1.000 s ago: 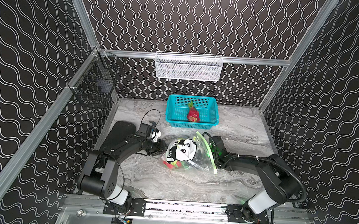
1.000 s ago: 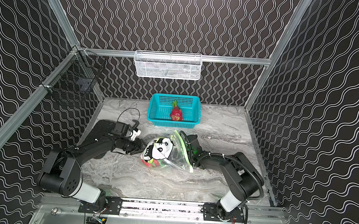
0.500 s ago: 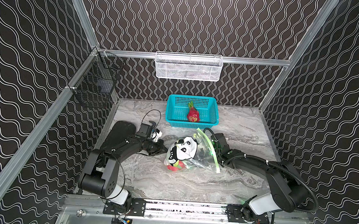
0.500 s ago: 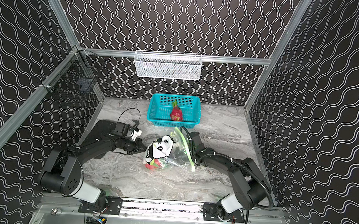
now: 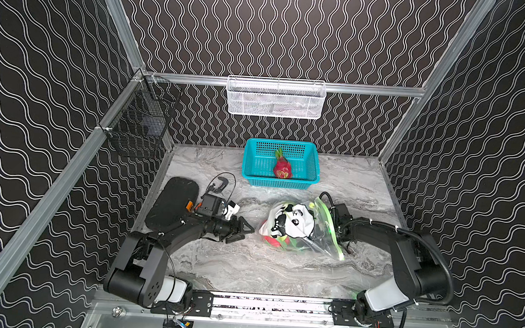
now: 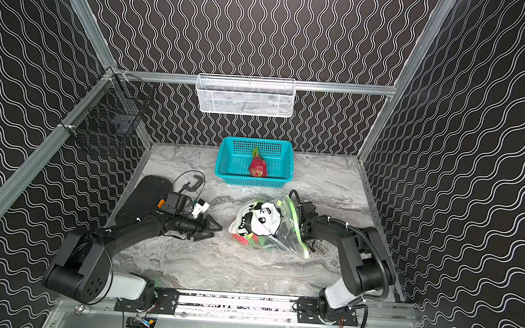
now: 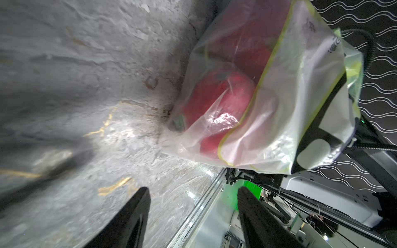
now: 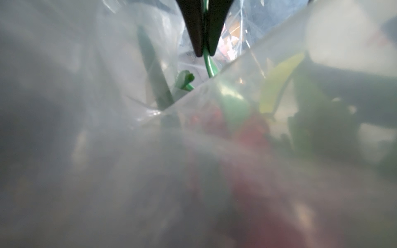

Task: Open the zip-top bag and take out the dragon fruit
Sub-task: Pick up the dragon fruit from the zipper food storage bag.

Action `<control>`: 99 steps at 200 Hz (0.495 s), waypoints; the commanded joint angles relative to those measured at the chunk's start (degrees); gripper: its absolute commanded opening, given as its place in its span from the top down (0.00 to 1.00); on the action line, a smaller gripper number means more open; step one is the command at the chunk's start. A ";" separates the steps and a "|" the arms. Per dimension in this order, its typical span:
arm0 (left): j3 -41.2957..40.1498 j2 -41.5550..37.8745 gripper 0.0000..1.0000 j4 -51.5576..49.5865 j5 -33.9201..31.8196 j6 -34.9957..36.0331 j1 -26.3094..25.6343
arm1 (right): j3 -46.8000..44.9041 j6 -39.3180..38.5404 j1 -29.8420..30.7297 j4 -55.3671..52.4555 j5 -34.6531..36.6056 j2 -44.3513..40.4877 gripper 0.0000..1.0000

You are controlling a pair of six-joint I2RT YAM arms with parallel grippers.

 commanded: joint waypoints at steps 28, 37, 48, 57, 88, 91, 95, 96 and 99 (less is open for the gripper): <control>-6.15 2.81 0.31 21.90 0.52 -13.71 -2.54 | 0.82 -4.99 -0.56 -3.88 1.22 2.17 1.00; -7.81 3.54 0.31 26.13 -0.07 -16.29 -2.91 | 0.87 -5.07 -0.56 -3.96 0.99 2.27 1.00; -8.61 4.48 0.29 28.54 -0.95 -17.92 -3.17 | 0.74 -5.33 -0.51 -4.13 0.67 2.37 1.00; -9.47 4.65 0.23 30.76 -2.12 -19.76 -3.23 | 0.75 -5.35 -0.56 -3.97 0.41 2.41 1.00; -11.29 7.76 0.09 42.13 -4.38 -28.26 -4.18 | 0.74 -5.50 -0.53 -3.67 -0.81 2.50 1.00; -11.45 8.29 0.09 43.37 -4.63 -29.07 -4.24 | 0.74 -5.57 -0.50 -3.63 -0.84 2.54 1.00; -11.67 8.83 0.08 44.93 -5.03 -29.97 -4.32 | 0.75 -5.52 -0.52 -3.61 -1.00 2.66 1.00; -11.70 8.99 0.08 45.27 -5.19 -30.07 -4.36 | 0.75 -5.47 -0.54 -3.56 -1.03 2.65 1.00; -11.77 9.51 0.08 46.12 -5.64 -30.80 -4.45 | 0.74 -5.43 -0.56 -3.53 -1.12 2.65 1.00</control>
